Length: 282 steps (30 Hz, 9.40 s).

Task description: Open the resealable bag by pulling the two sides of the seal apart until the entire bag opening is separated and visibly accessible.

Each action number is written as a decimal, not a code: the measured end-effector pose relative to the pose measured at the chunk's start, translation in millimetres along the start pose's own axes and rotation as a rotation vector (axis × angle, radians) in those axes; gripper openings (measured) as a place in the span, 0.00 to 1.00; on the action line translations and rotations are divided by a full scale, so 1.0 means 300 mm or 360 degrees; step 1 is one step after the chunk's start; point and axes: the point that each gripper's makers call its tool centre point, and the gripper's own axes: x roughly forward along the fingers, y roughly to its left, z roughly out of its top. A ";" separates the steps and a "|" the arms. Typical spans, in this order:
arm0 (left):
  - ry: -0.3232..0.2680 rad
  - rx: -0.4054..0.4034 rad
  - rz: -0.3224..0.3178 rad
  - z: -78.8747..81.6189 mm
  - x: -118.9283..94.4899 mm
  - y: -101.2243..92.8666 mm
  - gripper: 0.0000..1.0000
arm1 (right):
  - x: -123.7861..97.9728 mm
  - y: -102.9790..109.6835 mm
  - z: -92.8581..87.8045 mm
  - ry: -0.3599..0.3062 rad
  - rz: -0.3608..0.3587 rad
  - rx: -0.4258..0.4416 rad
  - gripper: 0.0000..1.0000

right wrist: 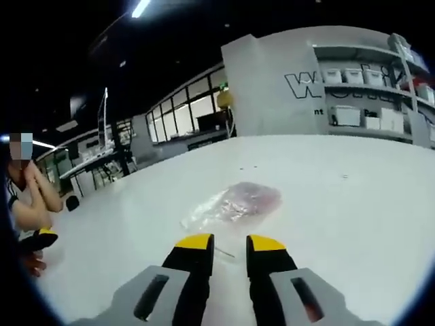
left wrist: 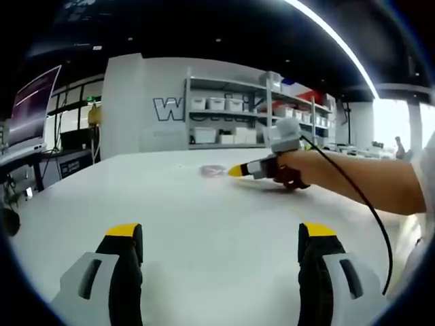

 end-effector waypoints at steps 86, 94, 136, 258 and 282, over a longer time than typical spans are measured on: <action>0.0021 0.0001 -0.0014 -0.012 -0.008 -0.017 0.94 | -0.234 0.152 0.366 -0.0769 0.0409 0.0611 0.00; 0.0023 0.0002 -0.0014 -0.013 -0.005 -0.015 0.94 | -0.264 0.146 0.351 -0.0778 0.0375 0.0563 0.00; 0.0019 0.0009 -0.0032 -0.012 -0.004 -0.020 0.94 | -0.439 0.061 -0.088 -0.0162 0.0197 0.0168 0.00; -0.0012 -0.0084 -0.0099 0.002 -0.025 -0.043 0.79 | -0.489 0.351 0.089 -0.0553 0.0627 0.0710 0.00; -0.0069 -0.0155 -0.0262 0.047 -0.070 -0.120 0.60 | -0.541 0.469 0.056 -0.0561 0.0717 0.0717 0.00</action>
